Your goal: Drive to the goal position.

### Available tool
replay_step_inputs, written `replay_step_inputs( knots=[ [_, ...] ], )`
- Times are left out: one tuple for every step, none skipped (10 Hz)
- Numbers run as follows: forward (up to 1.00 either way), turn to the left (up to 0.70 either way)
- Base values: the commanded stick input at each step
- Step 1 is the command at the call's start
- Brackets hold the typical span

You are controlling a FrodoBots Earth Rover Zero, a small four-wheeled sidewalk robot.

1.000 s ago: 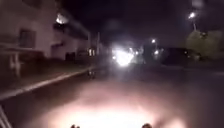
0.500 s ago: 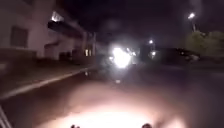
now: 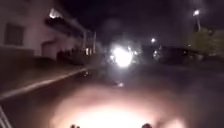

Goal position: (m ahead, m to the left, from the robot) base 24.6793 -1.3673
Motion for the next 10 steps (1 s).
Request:
replay_step_inputs(
  knots=[
    [1.00, -0.40],
    [1.00, -0.40],
    [1.00, -0.24],
    [1.00, 0.00],
    [1.00, 0.00],
    [1.00, 0.00],
    [1.00, 0.00],
    [1.00, 0.00],
    [1.00, 0.00],
    [1.00, 0.00]
  ],
)
